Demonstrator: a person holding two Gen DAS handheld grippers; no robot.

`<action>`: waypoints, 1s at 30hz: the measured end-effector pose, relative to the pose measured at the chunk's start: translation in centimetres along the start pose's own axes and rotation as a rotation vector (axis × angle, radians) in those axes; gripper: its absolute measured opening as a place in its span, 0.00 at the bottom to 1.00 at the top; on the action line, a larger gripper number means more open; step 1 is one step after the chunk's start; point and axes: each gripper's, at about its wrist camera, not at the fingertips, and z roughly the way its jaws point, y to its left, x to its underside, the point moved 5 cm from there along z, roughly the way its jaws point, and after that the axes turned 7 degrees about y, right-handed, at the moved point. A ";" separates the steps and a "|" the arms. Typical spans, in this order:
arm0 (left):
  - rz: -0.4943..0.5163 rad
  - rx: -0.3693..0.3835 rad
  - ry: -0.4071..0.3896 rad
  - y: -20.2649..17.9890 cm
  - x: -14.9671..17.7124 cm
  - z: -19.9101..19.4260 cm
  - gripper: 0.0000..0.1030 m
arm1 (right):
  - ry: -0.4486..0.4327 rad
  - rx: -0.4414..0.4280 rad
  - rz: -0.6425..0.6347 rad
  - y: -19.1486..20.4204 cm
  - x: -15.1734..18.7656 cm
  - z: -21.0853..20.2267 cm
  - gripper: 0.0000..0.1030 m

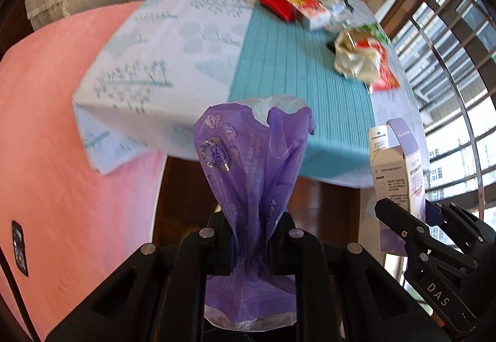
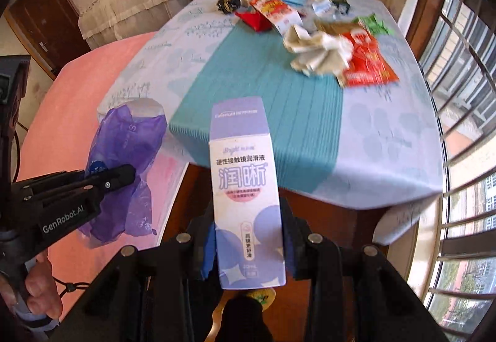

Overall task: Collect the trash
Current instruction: 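Carry the purple bag and white-lilac box with both grippers over the bin, then open both grippers to drop the bag and box into the bin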

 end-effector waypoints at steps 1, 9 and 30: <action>0.009 0.001 0.013 -0.2 0.8 0.5 0.12 | 0.006 -0.004 0.013 -0.2 0.6 0.3 0.34; 0.037 0.025 0.172 -0.2 6.0 6.5 0.12 | 0.112 -0.020 0.126 -0.5 6.7 7.0 0.34; 0.174 0.017 0.268 1.6 8.3 27.2 0.19 | 0.180 -0.009 0.465 -4.8 11.4 30.8 0.35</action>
